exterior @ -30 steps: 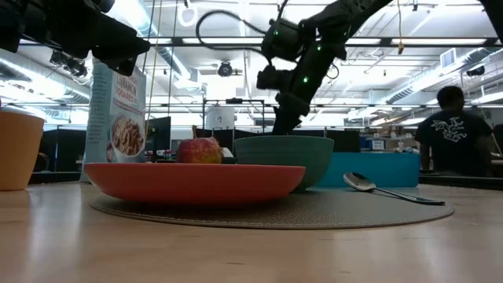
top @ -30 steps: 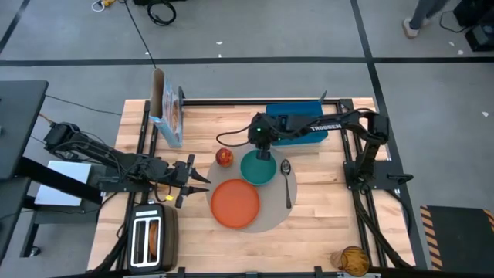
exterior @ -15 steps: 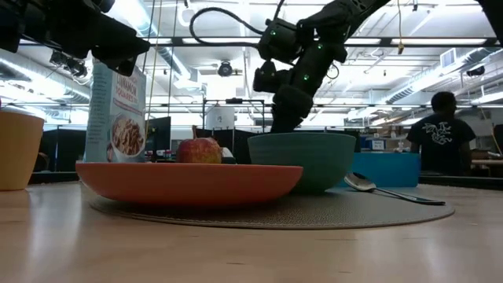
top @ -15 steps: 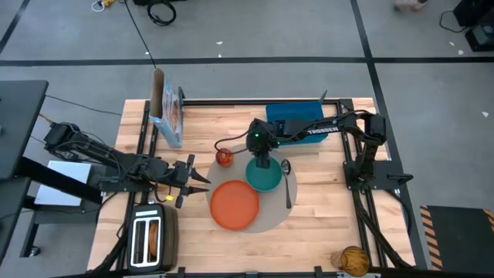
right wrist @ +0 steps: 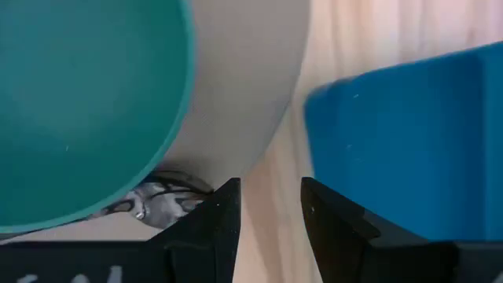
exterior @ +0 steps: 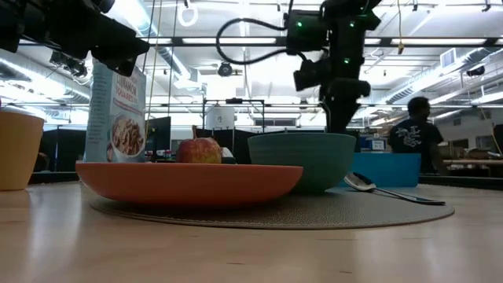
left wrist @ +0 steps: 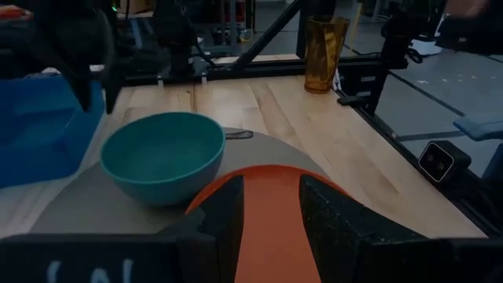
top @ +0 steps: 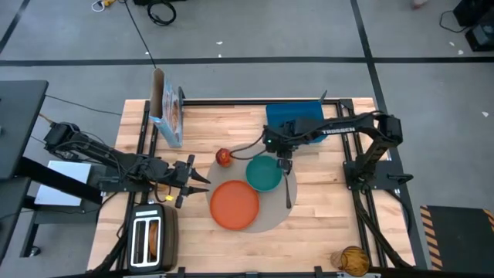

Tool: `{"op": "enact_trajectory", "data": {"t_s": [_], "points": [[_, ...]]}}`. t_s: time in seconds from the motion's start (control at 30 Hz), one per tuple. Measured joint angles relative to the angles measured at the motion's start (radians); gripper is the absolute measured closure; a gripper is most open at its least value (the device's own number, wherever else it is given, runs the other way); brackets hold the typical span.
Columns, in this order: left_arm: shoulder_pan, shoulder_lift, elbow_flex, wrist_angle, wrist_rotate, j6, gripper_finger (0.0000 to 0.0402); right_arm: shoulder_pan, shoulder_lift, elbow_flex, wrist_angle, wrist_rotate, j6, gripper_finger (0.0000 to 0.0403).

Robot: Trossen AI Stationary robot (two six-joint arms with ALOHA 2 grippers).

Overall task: Arrange a breakfast setting
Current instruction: Adjust the blue bowl position

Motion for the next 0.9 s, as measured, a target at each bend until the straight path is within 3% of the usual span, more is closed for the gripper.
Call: {"op": "enact_trajectory", "data": {"t_s": [0.33, 0.53, 0.77, 0.9], "points": [[0.000, 0.000, 0.000, 0.005, 0.000, 0.001, 0.0269, 0.023, 0.001, -0.073, 0.188, -0.104, 0.025, 0.0261], [0.000, 0.000, 0.000, 0.011, 0.000, -0.005, 0.0269, 0.022, 0.001, -0.073, 0.248, -0.104, 0.021, 0.0261], [0.000, 0.000, 0.000, 0.009, 0.000, -0.007, 0.0269, 0.038, -0.034, -0.041, 0.162, 0.031, 0.019, 0.0261], [0.000, 0.000, 0.000, 0.006, 0.000, -0.025, 0.0269, 0.065, -0.079, -0.040, 0.179, 0.043, 0.048, 0.0261]]}}
